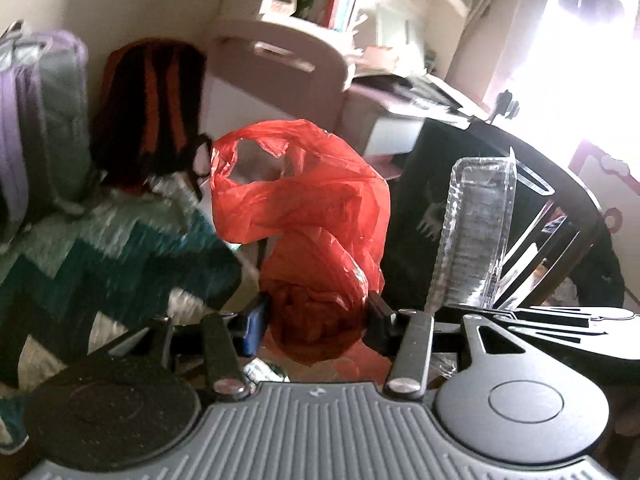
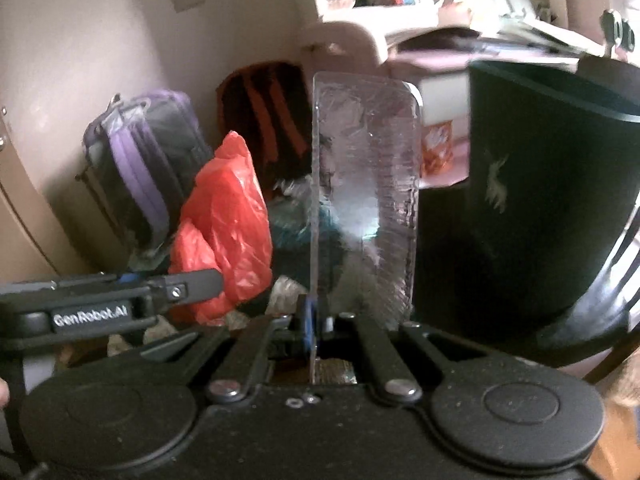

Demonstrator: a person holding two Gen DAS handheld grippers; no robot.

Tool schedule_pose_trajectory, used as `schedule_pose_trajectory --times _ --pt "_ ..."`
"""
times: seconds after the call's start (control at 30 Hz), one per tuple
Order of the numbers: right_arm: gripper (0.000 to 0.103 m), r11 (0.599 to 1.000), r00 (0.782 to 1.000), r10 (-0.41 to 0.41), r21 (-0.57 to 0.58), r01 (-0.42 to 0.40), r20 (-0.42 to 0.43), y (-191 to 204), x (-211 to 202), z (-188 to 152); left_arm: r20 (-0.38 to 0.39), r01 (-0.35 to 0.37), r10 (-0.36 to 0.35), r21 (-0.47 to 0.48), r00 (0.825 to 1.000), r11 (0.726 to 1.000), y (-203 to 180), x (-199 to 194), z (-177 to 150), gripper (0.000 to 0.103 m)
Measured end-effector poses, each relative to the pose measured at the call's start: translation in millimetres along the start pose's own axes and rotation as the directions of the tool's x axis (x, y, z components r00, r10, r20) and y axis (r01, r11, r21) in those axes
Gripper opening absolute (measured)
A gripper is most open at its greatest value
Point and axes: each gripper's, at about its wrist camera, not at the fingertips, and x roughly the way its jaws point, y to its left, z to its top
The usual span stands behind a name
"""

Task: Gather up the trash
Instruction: 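Lift the red bag and clear container up over the wastebasket with both tools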

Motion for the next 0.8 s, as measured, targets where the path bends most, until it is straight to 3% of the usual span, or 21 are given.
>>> schedule_pose_trajectory --times 0.53,0.8 --pt "0.001 0.987 0.979 -0.158 -0.020 0.161 0.133 -73 -58 82 0.064 0.096 -0.106 0.152 0.992 0.984 -111 30 94 0.050" --pt "0.001 0.967 0.948 -0.254 0.042 0.250 0.190 -129 -74 132 0.054 0.137 -0.152 0.221 0.987 0.966 -170 58 133 0.050"
